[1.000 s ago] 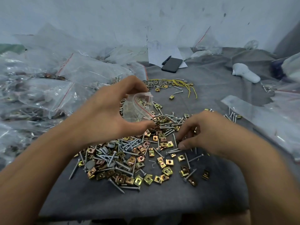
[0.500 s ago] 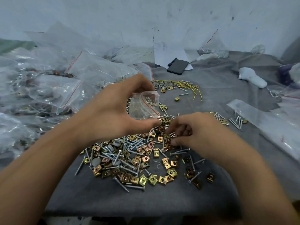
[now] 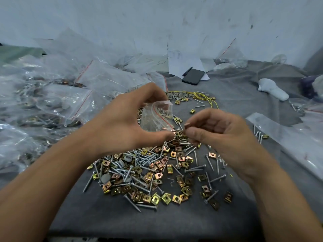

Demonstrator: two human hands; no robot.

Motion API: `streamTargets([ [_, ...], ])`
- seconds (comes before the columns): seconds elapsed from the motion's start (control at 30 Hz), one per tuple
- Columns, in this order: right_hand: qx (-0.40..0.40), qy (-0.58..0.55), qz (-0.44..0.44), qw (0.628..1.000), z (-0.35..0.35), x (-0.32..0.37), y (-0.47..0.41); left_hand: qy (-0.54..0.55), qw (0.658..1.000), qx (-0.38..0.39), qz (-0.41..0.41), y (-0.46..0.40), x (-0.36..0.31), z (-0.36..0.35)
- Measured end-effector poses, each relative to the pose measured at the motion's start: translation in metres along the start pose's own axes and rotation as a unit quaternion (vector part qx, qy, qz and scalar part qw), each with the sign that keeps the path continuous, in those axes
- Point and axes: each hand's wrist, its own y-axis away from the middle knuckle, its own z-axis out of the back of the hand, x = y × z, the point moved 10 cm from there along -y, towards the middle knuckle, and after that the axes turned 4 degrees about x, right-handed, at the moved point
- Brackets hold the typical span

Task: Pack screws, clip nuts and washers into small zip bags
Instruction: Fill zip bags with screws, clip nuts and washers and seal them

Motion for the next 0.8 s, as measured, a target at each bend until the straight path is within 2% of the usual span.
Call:
streamTargets([
  [0.07,0.006,-0.102,0.013,0.995,-0.002,0.005,0.001,-0.001,1.0,-0.001,-0.002,0.0,0.001,0.0],
  [0.13,0.009,-0.167,-0.011,0.986,-0.004,0.001,0.001,0.001,1.0,0.002,-0.004,0.0,0.001,-0.001],
  [0.27,-0.004,-0.251,-0.061,0.966,-0.007,-0.007,0.001,-0.003,1.0,0.008,-0.007,0.0,0.001,-0.004],
  [0.4,-0.008,-0.361,-0.139,0.922,-0.014,-0.017,0.004,0.002,1.0,0.009,-0.006,0.0,0.001,-0.006],
  [0.5,-0.019,-0.379,-0.164,0.911,-0.017,-0.018,0.006,-0.001,1.0,0.014,-0.014,-0.001,-0.001,-0.008],
  [0.57,-0.05,-0.311,-0.148,0.938,-0.011,-0.01,0.006,0.004,1.0,0.018,-0.016,0.0,-0.001,-0.009],
  [0.67,-0.125,-0.055,-0.086,0.987,0.008,0.023,0.01,0.012,1.0,0.022,-0.014,0.0,-0.001,-0.01],
  [0.73,-0.127,0.101,-0.048,0.986,0.005,0.047,0.011,0.021,0.999,0.023,-0.014,-0.001,-0.002,-0.011],
  [0.8,-0.098,0.225,-0.044,0.969,-0.008,0.055,0.01,0.02,0.999,0.028,-0.021,-0.001,-0.005,-0.013],
])
